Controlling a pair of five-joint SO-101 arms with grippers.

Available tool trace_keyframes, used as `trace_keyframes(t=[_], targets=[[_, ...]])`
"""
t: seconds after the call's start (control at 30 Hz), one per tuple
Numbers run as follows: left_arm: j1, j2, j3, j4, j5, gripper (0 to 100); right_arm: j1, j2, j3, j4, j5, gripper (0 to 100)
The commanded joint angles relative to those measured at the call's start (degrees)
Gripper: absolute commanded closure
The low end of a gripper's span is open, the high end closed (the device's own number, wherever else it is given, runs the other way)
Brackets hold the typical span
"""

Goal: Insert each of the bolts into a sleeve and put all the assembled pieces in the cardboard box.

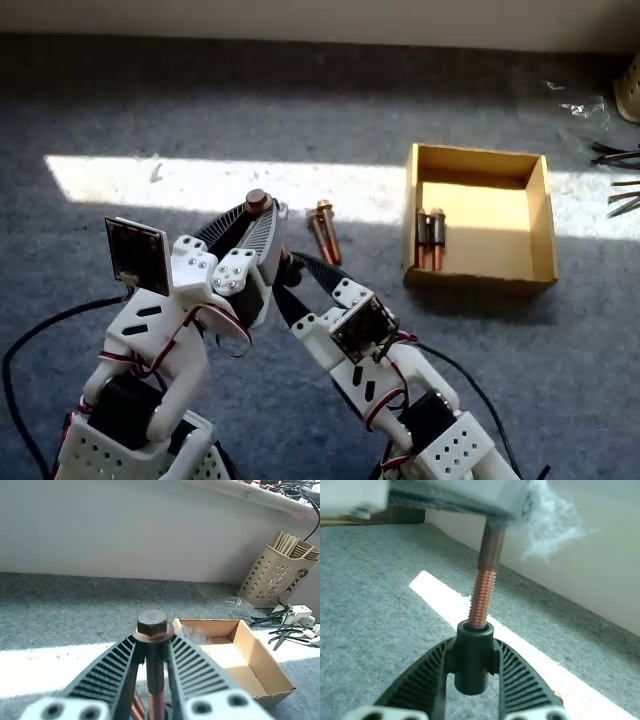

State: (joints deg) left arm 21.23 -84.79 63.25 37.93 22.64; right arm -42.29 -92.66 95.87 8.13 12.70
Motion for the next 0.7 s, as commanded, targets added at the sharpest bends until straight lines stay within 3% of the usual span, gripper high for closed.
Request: trace_keyframes(t=[0.0, 0.47, 0.67], targets=[[1.1, -0.3, -0.3, -0.4, -0.6, 99, 1.6, -0.7, 5.7, -0.1, 0.3, 99.4], [3.6, -0.3, 4.6, -0.4, -0.8, 99, 1.5, -0.7, 5.7, -0.1, 0.3, 99.4], [6.9, -0.3, 6.2, -0.4, -7.3, 99, 1.8, -0.7, 5.8, -0.1, 0.3, 99.4]])
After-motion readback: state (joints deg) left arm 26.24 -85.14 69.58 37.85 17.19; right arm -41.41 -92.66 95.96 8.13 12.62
